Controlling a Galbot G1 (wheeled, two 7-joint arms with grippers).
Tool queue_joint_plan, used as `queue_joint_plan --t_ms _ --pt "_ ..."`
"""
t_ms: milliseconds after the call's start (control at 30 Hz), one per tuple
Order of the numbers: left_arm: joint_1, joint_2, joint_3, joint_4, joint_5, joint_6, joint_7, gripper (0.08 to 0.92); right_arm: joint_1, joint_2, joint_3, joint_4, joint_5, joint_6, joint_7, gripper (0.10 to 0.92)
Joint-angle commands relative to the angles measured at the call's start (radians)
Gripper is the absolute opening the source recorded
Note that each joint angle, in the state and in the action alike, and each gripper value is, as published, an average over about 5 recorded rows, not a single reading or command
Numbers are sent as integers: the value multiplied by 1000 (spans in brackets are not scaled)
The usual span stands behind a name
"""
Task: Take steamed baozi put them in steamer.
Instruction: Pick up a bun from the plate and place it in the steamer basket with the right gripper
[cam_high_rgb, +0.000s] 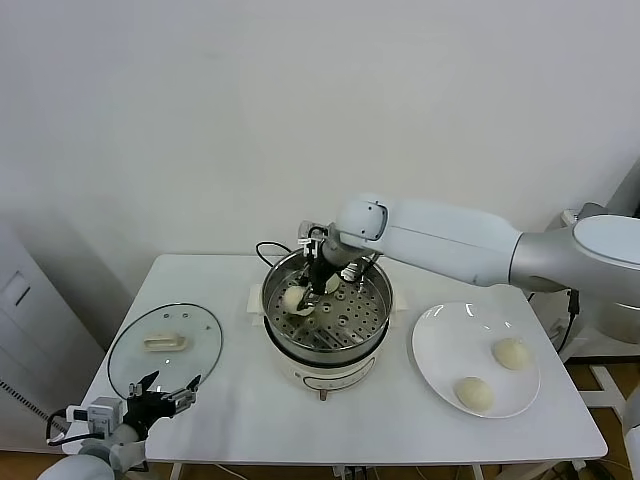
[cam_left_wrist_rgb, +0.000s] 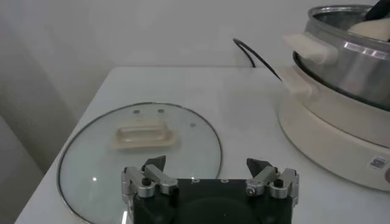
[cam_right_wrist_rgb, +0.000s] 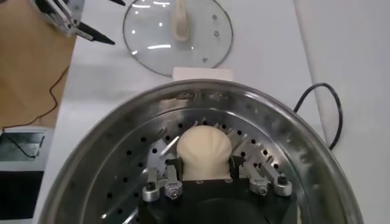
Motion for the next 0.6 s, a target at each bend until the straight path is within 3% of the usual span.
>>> queue_joint_plan --t_ms 33,400,600 --pt "0 3 -2 1 -4 0 0 823 -26 26 0 -16 -27 -10 27 491" --pt "2 5 -6 3 -13 -1 1 823 28 -27 14 0 -33 19 -29 790" --pt "6 7 -9 -1 -14 0 1 823 159 -177 15 52 -90 83 -186 822"
